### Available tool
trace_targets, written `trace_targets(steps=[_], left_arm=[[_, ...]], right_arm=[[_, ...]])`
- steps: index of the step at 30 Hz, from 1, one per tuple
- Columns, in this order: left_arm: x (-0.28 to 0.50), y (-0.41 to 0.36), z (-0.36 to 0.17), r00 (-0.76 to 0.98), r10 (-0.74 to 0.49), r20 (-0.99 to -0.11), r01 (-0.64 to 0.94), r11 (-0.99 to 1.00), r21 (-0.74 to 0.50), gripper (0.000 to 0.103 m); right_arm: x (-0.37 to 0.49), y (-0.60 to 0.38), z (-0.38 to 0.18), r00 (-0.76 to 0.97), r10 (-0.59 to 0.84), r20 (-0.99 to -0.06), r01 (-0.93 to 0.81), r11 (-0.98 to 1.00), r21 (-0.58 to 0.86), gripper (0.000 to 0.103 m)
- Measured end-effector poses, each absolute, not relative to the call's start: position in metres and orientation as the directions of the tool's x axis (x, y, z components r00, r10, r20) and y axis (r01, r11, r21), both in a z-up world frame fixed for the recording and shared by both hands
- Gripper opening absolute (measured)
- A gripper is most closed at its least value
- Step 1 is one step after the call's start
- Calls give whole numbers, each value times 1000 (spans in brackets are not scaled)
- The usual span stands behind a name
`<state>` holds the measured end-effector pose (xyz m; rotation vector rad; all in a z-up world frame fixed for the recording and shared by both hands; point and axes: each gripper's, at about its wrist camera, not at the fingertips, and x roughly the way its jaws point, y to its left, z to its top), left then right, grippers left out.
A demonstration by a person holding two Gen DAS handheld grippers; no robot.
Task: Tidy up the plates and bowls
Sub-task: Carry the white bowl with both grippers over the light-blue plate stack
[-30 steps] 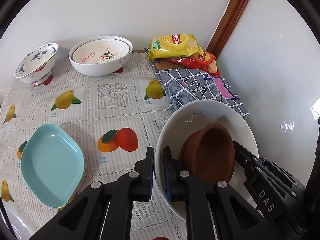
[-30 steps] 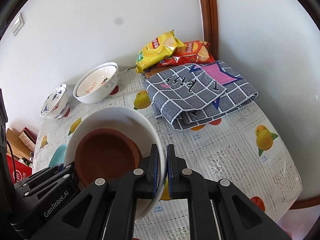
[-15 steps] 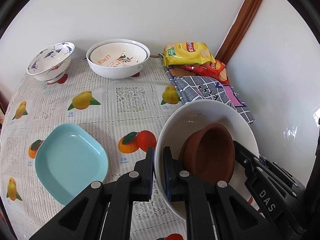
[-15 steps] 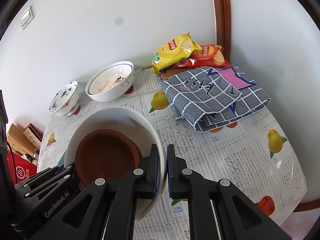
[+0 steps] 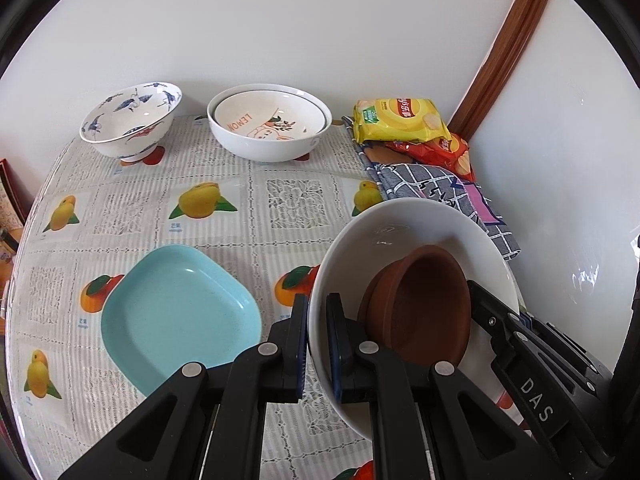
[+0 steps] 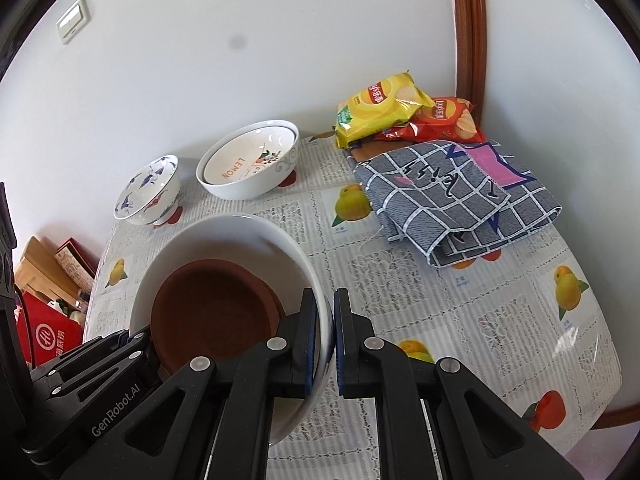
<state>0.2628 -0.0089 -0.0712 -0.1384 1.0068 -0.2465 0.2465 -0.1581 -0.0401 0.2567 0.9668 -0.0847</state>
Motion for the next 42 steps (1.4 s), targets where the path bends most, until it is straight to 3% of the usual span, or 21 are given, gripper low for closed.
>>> trace_targets(steps=[42], left_arm=[[266, 81, -73, 534, -209, -819, 14, 971, -239, 9]], right_arm=[[270, -64, -46, 553, 116, -825, 58, 982, 177, 8]])
